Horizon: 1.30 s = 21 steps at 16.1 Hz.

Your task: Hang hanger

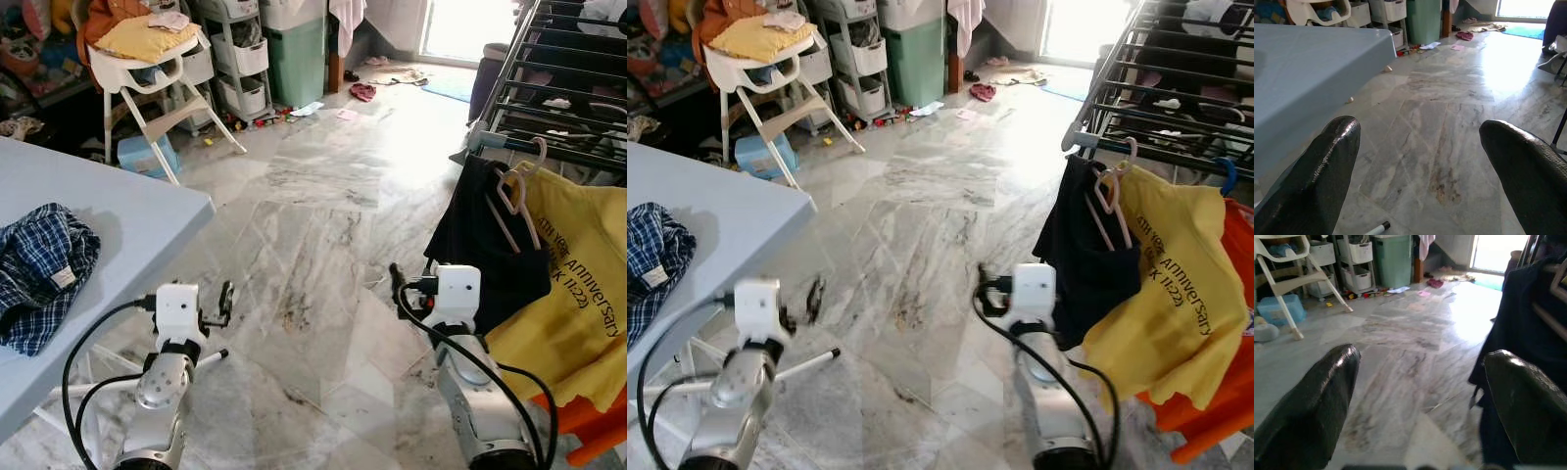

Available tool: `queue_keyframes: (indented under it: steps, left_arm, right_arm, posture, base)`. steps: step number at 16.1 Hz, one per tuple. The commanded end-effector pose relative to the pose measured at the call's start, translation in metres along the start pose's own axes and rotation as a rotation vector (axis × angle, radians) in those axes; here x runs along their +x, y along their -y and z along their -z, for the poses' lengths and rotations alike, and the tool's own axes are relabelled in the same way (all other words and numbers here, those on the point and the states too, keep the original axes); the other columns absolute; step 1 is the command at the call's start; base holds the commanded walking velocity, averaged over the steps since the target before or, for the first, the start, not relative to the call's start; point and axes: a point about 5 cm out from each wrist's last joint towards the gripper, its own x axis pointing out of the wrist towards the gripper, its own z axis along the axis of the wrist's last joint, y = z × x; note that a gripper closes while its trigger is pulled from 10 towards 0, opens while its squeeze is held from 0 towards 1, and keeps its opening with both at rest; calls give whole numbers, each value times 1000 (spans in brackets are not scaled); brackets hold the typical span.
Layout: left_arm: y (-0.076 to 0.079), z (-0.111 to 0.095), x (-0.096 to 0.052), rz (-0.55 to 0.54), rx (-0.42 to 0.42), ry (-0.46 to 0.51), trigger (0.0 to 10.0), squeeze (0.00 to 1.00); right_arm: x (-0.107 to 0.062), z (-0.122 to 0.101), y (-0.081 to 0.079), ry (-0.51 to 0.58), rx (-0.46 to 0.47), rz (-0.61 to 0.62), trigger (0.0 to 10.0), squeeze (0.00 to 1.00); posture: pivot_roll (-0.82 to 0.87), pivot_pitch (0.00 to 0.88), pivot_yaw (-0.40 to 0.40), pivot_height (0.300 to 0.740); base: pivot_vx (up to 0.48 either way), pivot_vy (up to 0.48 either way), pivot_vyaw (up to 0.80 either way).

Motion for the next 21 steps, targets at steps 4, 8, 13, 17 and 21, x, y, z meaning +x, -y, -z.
queue_keyframes:
  steps: [4, 8, 13, 17, 21]
  left_arm:
    - [-2, 4, -4, 27, -2, -14, 10000, 0]
    - [7, 15, -16, 115, -33, -51, 10000, 0]
    - [9, 11, -11, 141, -44, -39, 10000, 0]
    - [11, 10, -12, 155, -54, -36, 10000, 0]
    - [17, 14, -17, 186, -62, -44, 10000, 0]
  right_arm:
    - [-7, 10, 13, -43, -80, 72, 10000, 0]
    - [-25, 17, 37, -63, -89, 167, 10000, 0]
    - [-27, 16, 32, -58, -91, 147, 10000, 0]
    - [-25, 15, 31, -59, -84, 135, 10000, 0]
    - [-26, 16, 25, -65, -80, 108, 10000, 0]
  posture:
    - [-145, 0, 80, 740]
    - [-162, 0, 92, 740]
    - [-178, 0, 99, 740]
    - [-169, 0, 91, 740]
    - [-164, 0, 85, 740]
  base:
    - [0, 0, 0]
    - [0, 0, 0]
    - [0, 0, -726]
    - [0, 0, -800]
    - [207, 0, -800]
